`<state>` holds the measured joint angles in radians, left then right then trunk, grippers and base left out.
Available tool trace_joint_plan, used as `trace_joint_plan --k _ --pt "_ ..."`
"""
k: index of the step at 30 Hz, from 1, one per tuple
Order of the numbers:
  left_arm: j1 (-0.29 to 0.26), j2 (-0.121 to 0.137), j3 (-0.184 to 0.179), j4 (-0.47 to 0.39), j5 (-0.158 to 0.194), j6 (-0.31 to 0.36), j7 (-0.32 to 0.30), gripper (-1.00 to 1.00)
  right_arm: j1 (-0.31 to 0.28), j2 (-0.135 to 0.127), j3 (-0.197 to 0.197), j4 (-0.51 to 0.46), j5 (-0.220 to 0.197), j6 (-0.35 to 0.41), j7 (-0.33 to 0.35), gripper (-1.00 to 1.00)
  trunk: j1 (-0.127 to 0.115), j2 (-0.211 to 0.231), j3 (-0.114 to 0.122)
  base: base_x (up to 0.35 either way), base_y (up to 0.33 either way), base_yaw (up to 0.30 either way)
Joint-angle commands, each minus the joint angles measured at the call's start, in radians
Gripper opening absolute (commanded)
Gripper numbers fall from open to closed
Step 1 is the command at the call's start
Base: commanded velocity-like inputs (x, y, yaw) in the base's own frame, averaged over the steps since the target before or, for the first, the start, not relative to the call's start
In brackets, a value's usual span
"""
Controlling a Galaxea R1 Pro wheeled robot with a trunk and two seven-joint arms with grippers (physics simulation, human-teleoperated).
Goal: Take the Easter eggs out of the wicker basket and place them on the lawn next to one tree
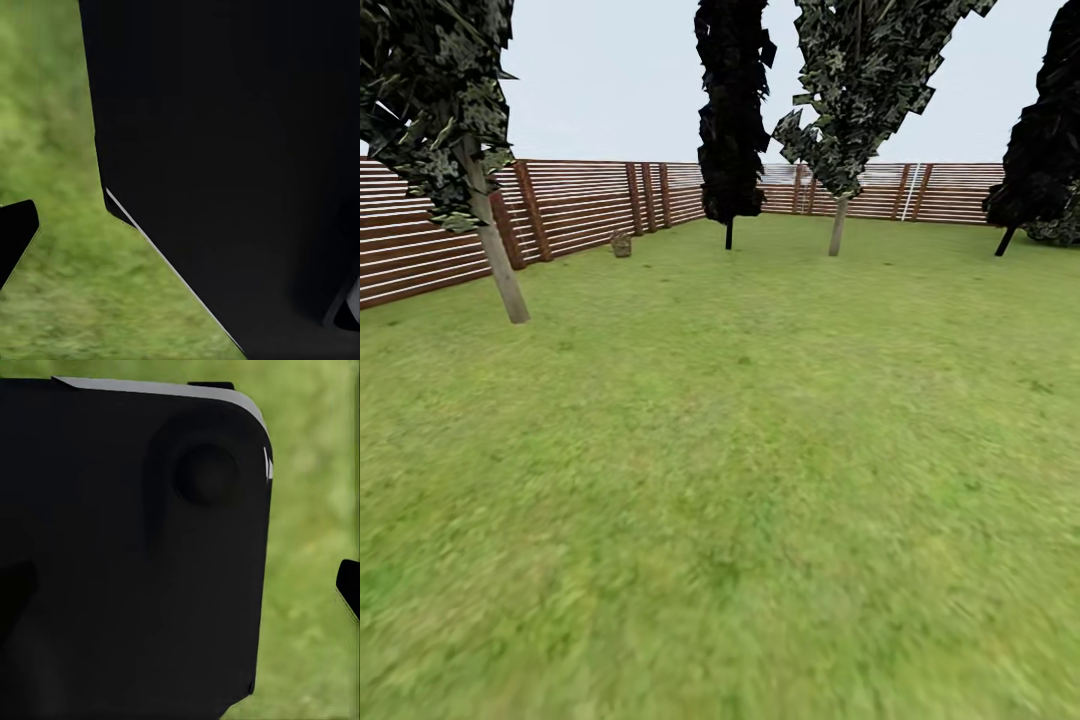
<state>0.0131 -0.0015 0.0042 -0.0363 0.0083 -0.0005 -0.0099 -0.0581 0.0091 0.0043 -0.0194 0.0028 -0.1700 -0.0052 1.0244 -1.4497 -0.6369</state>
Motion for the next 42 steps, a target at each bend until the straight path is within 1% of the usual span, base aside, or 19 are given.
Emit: trace_joint_plan --k 1,14,42 --pt "0.001 0.0 0.0 -0.002 0.001 0.0 -0.001 1.0 0.0 0.0 0.0 0.001 0.0 -0.003 0.0 1.0 0.001 0.0 -0.001 0.34 0.0 0.0" --pt "0.001 0.0 0.0 -0.002 0.001 -0.001 -0.001 1.0 0.0 -0.001 0.0 0.001 -0.007 -0.003 -0.001 1.0 0.001 0.0 -0.001 0.341 0.0 0.0" --pt "0.001 0.0 0.0 -0.002 0.001 0.0 -0.001 1.0 0.0 -0.001 0.0 0.001 -0.006 -0.002 0.0 1.0 0.001 0.0 -0.001 0.341 0.0 0.0"
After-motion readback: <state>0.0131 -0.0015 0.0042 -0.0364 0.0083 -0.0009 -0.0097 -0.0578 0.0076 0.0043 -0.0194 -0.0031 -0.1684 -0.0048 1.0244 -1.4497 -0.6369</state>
